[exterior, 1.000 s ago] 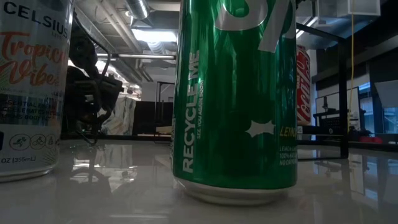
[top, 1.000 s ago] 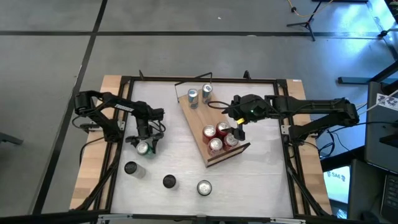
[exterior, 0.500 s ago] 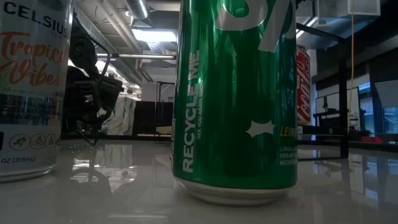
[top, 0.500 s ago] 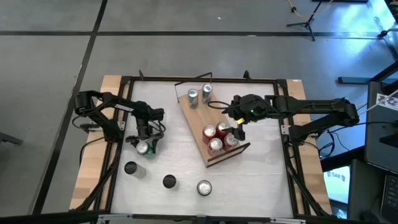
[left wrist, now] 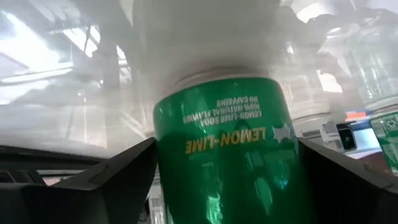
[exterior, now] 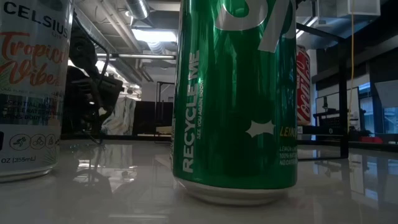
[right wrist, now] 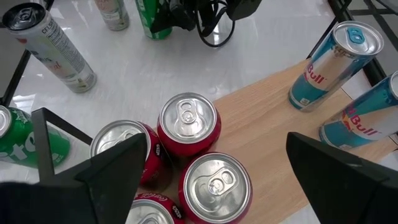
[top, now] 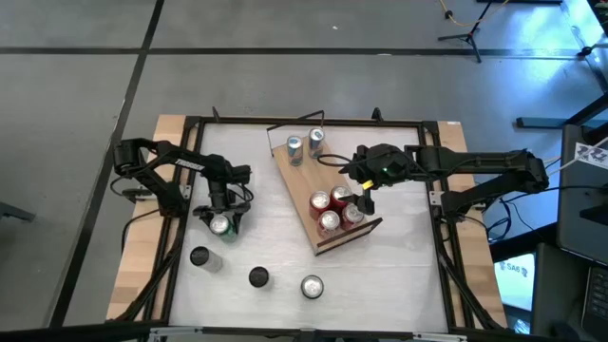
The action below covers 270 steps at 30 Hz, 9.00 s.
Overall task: Place canned beverage on shelf
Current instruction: Put the left green soda can on the shelf
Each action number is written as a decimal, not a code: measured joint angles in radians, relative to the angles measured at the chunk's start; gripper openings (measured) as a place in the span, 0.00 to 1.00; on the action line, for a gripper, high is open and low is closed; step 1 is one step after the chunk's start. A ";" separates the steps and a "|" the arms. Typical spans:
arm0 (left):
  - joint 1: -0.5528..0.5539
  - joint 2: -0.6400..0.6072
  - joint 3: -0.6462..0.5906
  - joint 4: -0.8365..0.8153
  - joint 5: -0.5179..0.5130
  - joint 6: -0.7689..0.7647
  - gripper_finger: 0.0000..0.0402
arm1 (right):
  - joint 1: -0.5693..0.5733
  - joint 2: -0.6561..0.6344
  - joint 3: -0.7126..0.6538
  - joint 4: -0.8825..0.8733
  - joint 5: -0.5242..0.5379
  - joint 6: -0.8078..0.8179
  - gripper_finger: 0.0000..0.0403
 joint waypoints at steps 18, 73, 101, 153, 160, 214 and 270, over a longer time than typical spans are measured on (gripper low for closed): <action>0.016 -0.019 0.016 0.013 -0.017 0.019 0.98 | 0.000 0.000 0.000 0.000 0.000 0.000 0.94; 0.082 -0.618 0.317 0.006 -0.740 0.112 0.98 | 0.000 0.000 0.000 0.000 0.000 0.000 0.94; -0.531 -0.670 0.317 0.094 -1.397 0.128 0.98 | 0.000 0.001 0.000 0.001 0.000 0.000 0.94; -0.855 -0.251 0.885 -0.194 -1.367 -0.081 0.98 | 0.000 0.001 0.000 0.000 0.000 0.000 0.94; -0.856 -0.152 1.007 -0.604 -1.167 -0.479 0.98 | 0.000 0.001 0.000 0.000 0.000 0.000 0.94; -0.715 -0.105 0.604 -0.501 -0.920 -0.607 0.90 | 0.000 0.001 0.000 0.000 0.000 0.000 0.94; -0.557 -0.104 0.603 -0.274 -1.092 0.965 0.68 | 0.000 0.001 0.000 0.001 0.000 0.000 0.94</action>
